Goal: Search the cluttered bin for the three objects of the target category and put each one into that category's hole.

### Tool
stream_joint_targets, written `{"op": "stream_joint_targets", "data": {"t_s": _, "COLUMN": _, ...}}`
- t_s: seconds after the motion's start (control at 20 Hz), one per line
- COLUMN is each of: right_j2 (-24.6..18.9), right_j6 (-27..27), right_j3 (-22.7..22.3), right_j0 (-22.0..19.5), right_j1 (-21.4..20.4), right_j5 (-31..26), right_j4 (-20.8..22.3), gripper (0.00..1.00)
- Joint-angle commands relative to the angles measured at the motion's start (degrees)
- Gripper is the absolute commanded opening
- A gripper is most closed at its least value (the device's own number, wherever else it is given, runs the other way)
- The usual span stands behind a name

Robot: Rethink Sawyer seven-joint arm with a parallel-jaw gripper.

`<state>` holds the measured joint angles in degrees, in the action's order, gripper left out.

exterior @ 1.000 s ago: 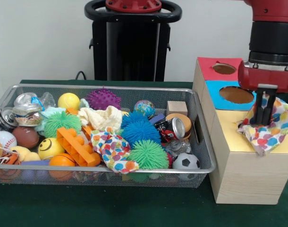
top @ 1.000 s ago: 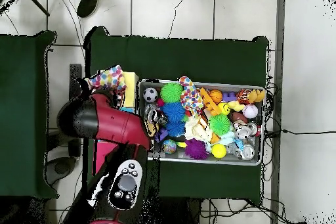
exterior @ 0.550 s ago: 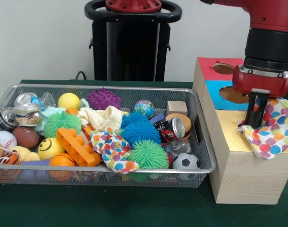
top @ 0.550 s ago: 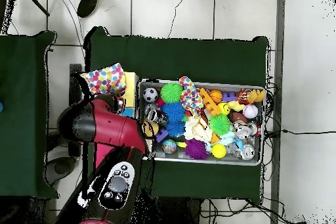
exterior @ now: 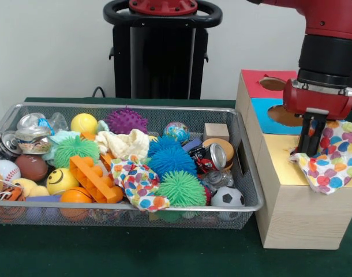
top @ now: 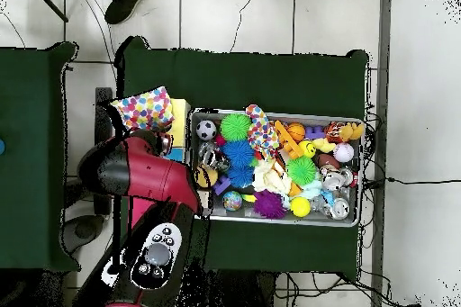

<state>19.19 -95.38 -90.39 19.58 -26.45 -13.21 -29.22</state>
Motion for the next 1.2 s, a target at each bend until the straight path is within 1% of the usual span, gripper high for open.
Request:
{"op": "stream_joint_targets", "data": {"t_s": 0.05, "right_j2": -2.4, "right_j6": -14.3, "right_j3": -2.6, "right_j0": -1.2, "right_j1": 3.8, "right_j5": -5.5, "right_j4": -1.0, "gripper": 0.0}}
{"op": "stream_joint_targets", "data": {"t_s": 0.1, "right_j2": -2.7, "right_j6": -14.0, "right_j3": -2.7, "right_j0": -1.5, "right_j1": 3.4, "right_j5": -5.8, "right_j4": -0.9, "gripper": 0.0}}
{"op": "stream_joint_targets", "data": {"t_s": 0.15, "right_j2": -2.6, "right_j6": -13.6, "right_j3": -2.7, "right_j0": -1.7, "right_j1": 2.2, "right_j5": -7.3, "right_j4": -0.7, "gripper": 0.0}}
{"op": "stream_joint_targets", "data": {"t_s": 0.2, "right_j2": -3.1, "right_j6": -13.4, "right_j3": -3.1, "right_j0": -1.9, "right_j1": 1.2, "right_j5": -7.7, "right_j4": -0.8, "gripper": 0.0}}
{"op": "stream_joint_targets", "data": {"t_s": 0.25, "right_j2": -3.3, "right_j6": -13.1, "right_j3": -3.3, "right_j0": -2.1, "right_j1": -0.8, "right_j5": -9.5, "right_j4": -0.7, "gripper": 0.0}}
{"op": "stream_joint_targets", "data": {"t_s": 0.4, "right_j2": -4.6, "right_j6": -12.3, "right_j3": -4.7, "right_j0": -3.1, "right_j1": -5.3, "right_j5": -12.2, "right_j4": -0.9, "gripper": 0.0}}
{"op": "stream_joint_targets", "data": {"t_s": 0.55, "right_j2": -4.9, "right_j6": -11.2, "right_j3": -5.1, "right_j0": -4.0, "right_j1": -7.8, "right_j5": -14.4, "right_j4": -0.6, "gripper": 0.0}}
{"op": "stream_joint_targets", "data": {"t_s": 0.75, "right_j2": -4.9, "right_j6": -11.4, "right_j3": -4.9, "right_j0": -4.0, "right_j1": -8.0, "right_j5": -15.1, "right_j4": -0.2, "gripper": 0.0}}
{"op": "stream_joint_targets", "data": {"t_s": 1.0, "right_j2": -4.7, "right_j6": -11.8, "right_j3": -3.1, "right_j0": -4.3, "right_j1": -8.4, "right_j5": -16.9, "right_j4": 0.0, "gripper": 0.0}}
{"op": "stream_joint_targets", "data": {"t_s": 1.2, "right_j2": -5.3, "right_j6": -12.5, "right_j3": -1.9, "right_j0": -4.7, "right_j1": -9.0, "right_j5": -16.8, "right_j4": -0.8, "gripper": 0.0}}
